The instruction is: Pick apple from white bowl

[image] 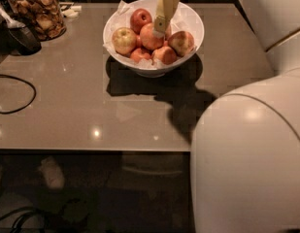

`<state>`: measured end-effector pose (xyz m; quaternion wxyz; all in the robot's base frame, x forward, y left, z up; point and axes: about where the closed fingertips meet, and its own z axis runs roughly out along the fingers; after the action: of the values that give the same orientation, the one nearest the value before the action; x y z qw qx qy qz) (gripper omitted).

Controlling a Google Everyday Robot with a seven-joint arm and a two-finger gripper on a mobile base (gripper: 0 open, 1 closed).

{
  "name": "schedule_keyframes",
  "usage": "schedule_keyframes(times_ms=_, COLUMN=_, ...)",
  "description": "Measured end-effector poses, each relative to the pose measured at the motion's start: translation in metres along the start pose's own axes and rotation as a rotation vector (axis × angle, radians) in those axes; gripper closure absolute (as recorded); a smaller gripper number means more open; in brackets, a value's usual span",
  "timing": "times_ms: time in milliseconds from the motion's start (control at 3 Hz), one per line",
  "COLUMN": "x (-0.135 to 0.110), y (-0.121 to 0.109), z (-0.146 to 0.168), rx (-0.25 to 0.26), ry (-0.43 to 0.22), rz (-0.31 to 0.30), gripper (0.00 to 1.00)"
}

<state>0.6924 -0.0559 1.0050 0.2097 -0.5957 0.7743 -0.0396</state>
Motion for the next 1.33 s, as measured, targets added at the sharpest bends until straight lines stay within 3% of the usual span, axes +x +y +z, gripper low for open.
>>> schedule_keyframes(times_ms=333, x=-0.004, y=-0.002, z=0.011, rx=-0.015, ry=0.006, rz=-0.005, gripper=0.12)
schedule_keyframes(times_ms=1333, x=-0.013, y=-0.004, z=0.039, rx=-0.052, ry=0.024, rz=-0.022, gripper=0.10)
